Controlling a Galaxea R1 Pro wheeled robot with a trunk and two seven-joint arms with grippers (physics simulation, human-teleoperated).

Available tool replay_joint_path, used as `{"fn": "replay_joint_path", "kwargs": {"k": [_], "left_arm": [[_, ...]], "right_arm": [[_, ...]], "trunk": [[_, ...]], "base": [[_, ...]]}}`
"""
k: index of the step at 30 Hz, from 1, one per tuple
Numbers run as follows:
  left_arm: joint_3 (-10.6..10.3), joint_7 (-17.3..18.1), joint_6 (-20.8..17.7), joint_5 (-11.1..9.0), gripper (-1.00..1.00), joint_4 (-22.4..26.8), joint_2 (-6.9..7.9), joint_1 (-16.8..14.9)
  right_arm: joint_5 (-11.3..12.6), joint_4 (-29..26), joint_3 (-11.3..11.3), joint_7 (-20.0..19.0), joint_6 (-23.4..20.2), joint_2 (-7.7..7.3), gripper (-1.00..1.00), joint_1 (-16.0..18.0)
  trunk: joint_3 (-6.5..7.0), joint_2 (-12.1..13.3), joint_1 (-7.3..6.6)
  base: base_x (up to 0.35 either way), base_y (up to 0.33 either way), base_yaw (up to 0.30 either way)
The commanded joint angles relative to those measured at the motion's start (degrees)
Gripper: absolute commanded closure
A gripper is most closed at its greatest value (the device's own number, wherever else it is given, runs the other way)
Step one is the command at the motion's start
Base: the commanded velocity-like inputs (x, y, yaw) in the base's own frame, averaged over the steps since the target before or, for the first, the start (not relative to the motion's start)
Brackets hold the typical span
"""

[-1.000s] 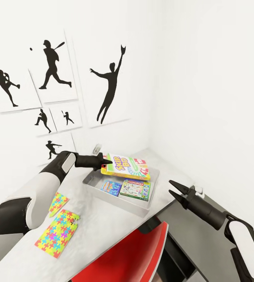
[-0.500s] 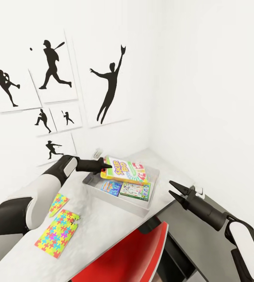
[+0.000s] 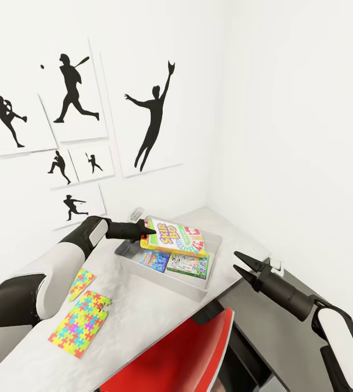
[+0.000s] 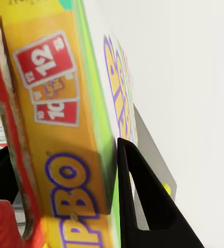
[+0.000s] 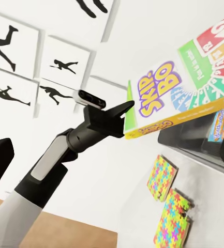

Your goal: Put all the toys in the child's room - the three board games (two on the bed and one on the table), the two jigsaw puzzles on the table, and the tennis ball on the table - inside the toy box on the table in the child's room.

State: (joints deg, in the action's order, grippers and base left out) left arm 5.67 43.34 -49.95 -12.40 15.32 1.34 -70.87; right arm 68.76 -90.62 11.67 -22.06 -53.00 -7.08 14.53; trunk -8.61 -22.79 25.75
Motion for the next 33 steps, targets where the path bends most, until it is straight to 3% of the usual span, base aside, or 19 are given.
{"fn": "replay_joint_path", "kwargs": {"k": [1,4,7,9,11,14,18,33], "left_arm": [[0.40,0.16,-0.27,0.18,1.00,-0.02,-0.02,-0.06],[0.40,0.20,-0.28,0.14,1.00,-0.02,-0.02,-0.06],[0.39,0.21,-0.40,0.11,1.00,0.04,-0.02,-0.06],[0.40,0.19,-0.51,0.10,1.00,0.16,-0.07,-0.06],[0.44,0.17,-0.56,0.10,1.00,0.21,-0.10,-0.06],[0.47,0.17,-0.51,0.10,1.00,0.23,-0.17,-0.06],[0.48,0.20,-0.36,0.10,1.00,0.24,-0.27,-0.06],[0.49,1.13,-0.21,0.01,1.00,0.39,-2.38,-0.06]], "right_arm": [[-0.29,0.00,0.21,-0.41,-0.36,-0.04,-1.00,0.07],[-0.31,0.00,0.54,-0.30,-1.83,-0.51,-1.00,1.13],[-0.38,0.41,0.65,0.82,-5.08,-1.46,-1.00,7.22],[-0.32,0.94,0.60,3.74,-6.30,-1.76,-1.00,12.31],[0.13,1.08,0.81,7.19,-6.85,-2.59,-1.00,15.19],[0.28,1.32,0.65,8.63,-7.00,-3.74,-1.00,17.31],[0.43,1.51,0.71,9.19,-7.00,-4.49,-1.00,17.77],[0.49,1.52,0.69,9.23,-7.00,-4.61,-1.00,17.46]], "trunk": [[-0.20,-0.13,0.03],[-0.46,-0.13,0.03],[-0.73,-0.13,0.03],[-0.92,-0.13,0.03],[-1.10,-0.13,0.03],[-1.38,-0.13,0.03],[-1.75,-0.13,0.03],[-3.13,-0.13,0.03]], "base": [[0.000,0.000,0.050],[0.000,0.000,0.060],[0.000,0.000,0.067],[0.000,0.000,0.069],[0.000,0.000,0.069],[0.000,0.000,0.070],[0.000,0.000,0.070],[0.000,0.000,0.063]]}}
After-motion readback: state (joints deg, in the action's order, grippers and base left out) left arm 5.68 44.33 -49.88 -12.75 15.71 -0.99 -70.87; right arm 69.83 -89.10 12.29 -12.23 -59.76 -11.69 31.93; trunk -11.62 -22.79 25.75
